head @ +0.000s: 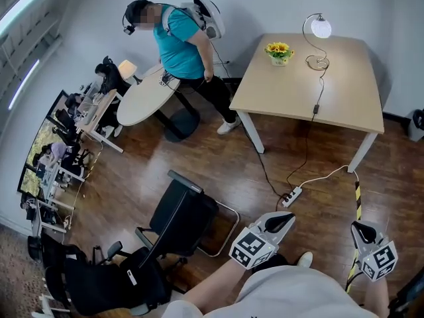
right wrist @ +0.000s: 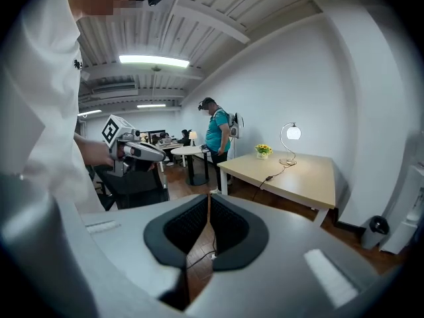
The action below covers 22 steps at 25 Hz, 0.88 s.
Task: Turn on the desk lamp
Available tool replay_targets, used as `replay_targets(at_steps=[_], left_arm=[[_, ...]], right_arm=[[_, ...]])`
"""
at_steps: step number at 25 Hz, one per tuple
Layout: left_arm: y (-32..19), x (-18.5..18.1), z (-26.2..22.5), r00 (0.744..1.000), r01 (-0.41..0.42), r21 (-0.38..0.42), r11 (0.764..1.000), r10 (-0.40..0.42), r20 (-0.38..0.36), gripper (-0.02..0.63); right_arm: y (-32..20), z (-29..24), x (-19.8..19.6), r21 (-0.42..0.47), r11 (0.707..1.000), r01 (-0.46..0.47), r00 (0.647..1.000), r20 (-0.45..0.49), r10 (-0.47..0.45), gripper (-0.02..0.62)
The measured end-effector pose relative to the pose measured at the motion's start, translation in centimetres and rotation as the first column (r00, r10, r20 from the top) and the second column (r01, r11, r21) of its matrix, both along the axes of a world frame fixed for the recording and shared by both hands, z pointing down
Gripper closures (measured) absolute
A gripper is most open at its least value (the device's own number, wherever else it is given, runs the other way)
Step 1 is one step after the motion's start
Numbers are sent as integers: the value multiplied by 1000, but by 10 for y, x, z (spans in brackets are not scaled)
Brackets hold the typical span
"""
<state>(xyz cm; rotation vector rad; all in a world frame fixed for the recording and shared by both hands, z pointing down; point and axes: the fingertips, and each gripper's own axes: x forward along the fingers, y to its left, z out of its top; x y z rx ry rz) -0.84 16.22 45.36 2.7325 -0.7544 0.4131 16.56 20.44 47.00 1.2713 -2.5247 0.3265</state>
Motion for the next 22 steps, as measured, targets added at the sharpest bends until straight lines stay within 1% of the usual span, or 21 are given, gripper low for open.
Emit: replay_targets(at_steps=[4, 8, 11, 14, 19, 22], left_arm=[[-5, -6, -11, 1000, -30, 49, 998, 30, -1, 586], [-2, -26, -23, 999, -53, 74, 996, 54, -6, 586], [4, -46, -20, 998, -58, 61, 996, 59, -9, 586], [4, -57, -16, 998, -57, 54, 997, 58, -15, 586], [6, -65, -16, 996, -79, 55, 995, 81, -28, 586], [7, -70, -15, 995, -91, 42, 995, 93, -35, 586]], right_arm=[[1, -13, -13, 16, 1000, -20, 1000, -1, 20, 581], [1, -25, -40, 41, 999, -13, 1000, -10, 14, 580], [2, -29, -62, 48, 999, 0, 1000, -24, 1, 580], [4, -30, -74, 44, 999, 5, 999, -47, -3, 580], [6, -30, -86, 33, 999, -7, 997, -71, 9, 580], [5, -30, -94, 30, 1000, -7, 996, -84, 10, 580]])
